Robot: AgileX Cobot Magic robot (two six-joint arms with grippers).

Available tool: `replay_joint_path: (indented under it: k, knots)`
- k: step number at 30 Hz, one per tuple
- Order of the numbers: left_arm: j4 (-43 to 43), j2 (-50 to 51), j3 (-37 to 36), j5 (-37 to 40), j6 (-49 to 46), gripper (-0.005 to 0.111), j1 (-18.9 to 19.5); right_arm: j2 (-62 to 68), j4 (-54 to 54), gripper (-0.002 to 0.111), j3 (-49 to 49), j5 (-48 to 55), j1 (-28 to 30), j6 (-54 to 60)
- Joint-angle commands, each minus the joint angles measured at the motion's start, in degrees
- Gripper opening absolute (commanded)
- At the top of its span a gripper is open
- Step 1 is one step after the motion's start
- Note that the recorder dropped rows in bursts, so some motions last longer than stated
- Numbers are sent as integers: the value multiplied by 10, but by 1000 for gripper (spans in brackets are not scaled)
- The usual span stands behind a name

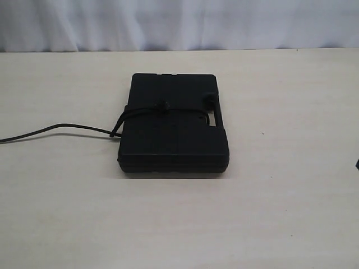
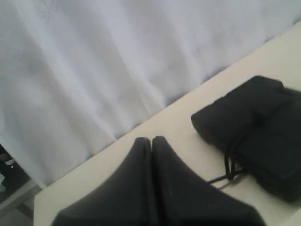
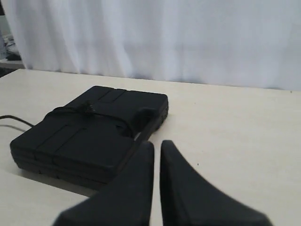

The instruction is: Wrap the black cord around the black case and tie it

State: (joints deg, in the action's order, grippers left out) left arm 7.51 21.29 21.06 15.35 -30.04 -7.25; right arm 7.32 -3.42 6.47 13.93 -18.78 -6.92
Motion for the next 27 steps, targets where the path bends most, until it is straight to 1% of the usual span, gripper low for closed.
replay_joint_path:
  k: [1,6,7,8,9,12,17,19,20,22,27]
  knots:
    - [-36,-56,-97,-9,-1,0,-15,-49,49,4,-45,-4,58,3]
    - [-34,-118,-200,-9,-1,0,-22,-73,58,4,-65,-6,97,3]
    - [-34,-148,-211,4,-1,0,-22,-73,58,4,-65,12,113,3]
    - [-40,-167,-211,38,-1,0,-22,-73,58,4,-65,18,123,3]
    - [-38,-210,-211,22,-1,0,-22,-73,53,4,-65,12,142,3]
    - [-39,-213,-211,-16,-1,0,-21,-73,51,4,-65,0,156,3]
    - [-39,-213,-211,-21,-1,0,-21,-73,51,4,-65,-6,156,3]
    - [-18,-213,-211,-21,-1,0,-4,-73,51,4,-65,-6,156,3]
    - [-9,-213,-211,-21,-1,0,19,-73,51,4,-65,-6,156,3]
    - [-10,-213,-211,-21,-1,0,35,-73,51,4,-65,-6,156,3]
    - [-11,-213,-211,-21,-1,0,35,-73,51,4,-65,-6,156,3]
